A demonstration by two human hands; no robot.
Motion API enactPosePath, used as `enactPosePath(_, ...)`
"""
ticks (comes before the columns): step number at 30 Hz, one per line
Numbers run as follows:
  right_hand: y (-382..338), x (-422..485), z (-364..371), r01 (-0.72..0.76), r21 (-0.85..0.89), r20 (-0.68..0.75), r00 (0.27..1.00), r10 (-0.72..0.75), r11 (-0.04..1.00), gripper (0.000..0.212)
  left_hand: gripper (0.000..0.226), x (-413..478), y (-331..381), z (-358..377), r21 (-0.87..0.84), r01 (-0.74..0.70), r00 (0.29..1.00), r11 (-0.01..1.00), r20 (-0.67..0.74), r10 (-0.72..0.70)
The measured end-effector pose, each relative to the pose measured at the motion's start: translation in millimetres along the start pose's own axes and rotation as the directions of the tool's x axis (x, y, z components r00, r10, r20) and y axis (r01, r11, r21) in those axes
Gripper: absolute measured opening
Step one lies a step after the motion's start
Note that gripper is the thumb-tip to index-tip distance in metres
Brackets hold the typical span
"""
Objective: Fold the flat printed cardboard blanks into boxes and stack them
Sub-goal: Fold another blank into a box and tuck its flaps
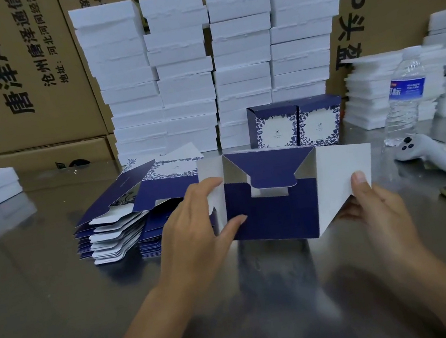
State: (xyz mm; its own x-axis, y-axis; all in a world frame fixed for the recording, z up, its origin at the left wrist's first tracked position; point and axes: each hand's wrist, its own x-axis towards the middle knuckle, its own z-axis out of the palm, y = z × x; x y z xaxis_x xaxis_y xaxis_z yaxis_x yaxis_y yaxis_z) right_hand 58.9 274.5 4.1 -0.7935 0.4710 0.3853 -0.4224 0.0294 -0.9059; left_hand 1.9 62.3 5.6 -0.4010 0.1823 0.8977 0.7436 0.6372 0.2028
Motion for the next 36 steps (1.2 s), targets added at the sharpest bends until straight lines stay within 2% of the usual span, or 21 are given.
enactPosePath(3, 1, -4, 2, 0.081, -0.038, 0.039, 0.996, -0.08, 0.996, 0.033, 0.069, -4, 4, 3, -0.029, 0.086, 0.996, 0.996, -0.019, -0.086)
enactPosePath(6, 6, -7, 3, 0.171, -0.207, 0.115, 0.982, -0.15, 0.963, 0.007, 0.063, -8, 12, 5, -0.12, 0.252, 0.966, 0.96, -0.021, -0.256)
enactPosePath(8, 13, -8, 2, 0.141, -0.307, 0.129, 0.986, -0.106, 0.941, 0.026, 0.058, -7, 13, 6, -0.162, 0.329, 0.943, 0.93, 0.007, -0.332)
enactPosePath(12, 11, -8, 1, -0.033, -0.508, 0.115, 0.988, 0.106, 0.861, 0.029, 0.061, -5, 14, 5, -0.241, 0.359, 0.933, 0.902, 0.074, -0.352)
enactPosePath(14, 10, -8, 2, -0.084, -0.614, 0.153, 0.963, 0.223, 0.785, 0.05, 0.067, -5, 15, 5, -0.249, 0.353, 0.936, 0.902, 0.102, -0.338)
enactPosePath(16, 7, -9, 3, -0.126, -0.582, 0.163, 0.95, 0.267, 0.803, 0.056, 0.074, -6, 18, 5, -0.229, 0.369, 0.929, 0.901, 0.117, -0.351)
enactPosePath(18, 6, -8, 4, -0.186, -0.473, 0.139, 0.949, 0.282, 0.861, 0.051, 0.068, -7, 18, 6, -0.218, 0.347, 0.938, 0.912, 0.084, -0.336)
enactPosePath(23, 6, -5, 5, -0.354, -0.275, 0.045, 0.924, 0.379, 0.894, 0.043, 0.027, -6, 19, 6, -0.221, 0.082, 0.995, 0.972, 0.075, -0.066)
enactPosePath(25, 6, -5, 5, -0.387, -0.238, 0.016, 0.915, 0.402, 0.891, 0.042, 0.026, -7, 19, 8, -0.222, 0.019, 0.996, 0.975, 0.087, 0.0)
enactPosePath(27, 6, -4, 5, -0.409, -0.215, -0.001, 0.908, 0.418, 0.887, 0.041, 0.04, -11, 22, 11, -0.232, 0.07, 0.995, 0.97, 0.092, -0.05)
enactPosePath(29, 6, -4, 5, -0.429, -0.193, 0.0, 0.9, 0.437, 0.883, 0.04, 0.063, -15, 27, 16, -0.261, 0.279, 0.959, 0.924, 0.122, -0.255)
enactPosePath(31, 6, -4, 6, -0.442, -0.166, 0.003, 0.894, 0.449, 0.882, 0.038, 0.077, -17, 32, 21, -0.294, 0.466, 0.884, 0.835, 0.187, -0.427)
enactPosePath(32, 5, -5, 6, -0.447, -0.157, 0.003, 0.891, 0.453, 0.881, 0.037, 0.08, -17, 34, 23, -0.292, 0.484, 0.875, 0.825, 0.197, -0.443)
enactPosePath(36, 1, -6, 7, -0.483, -0.081, -0.003, 0.875, 0.484, 0.872, 0.033, 0.089, -16, 33, 23, -0.248, 0.362, 0.932, 0.899, 0.119, -0.343)
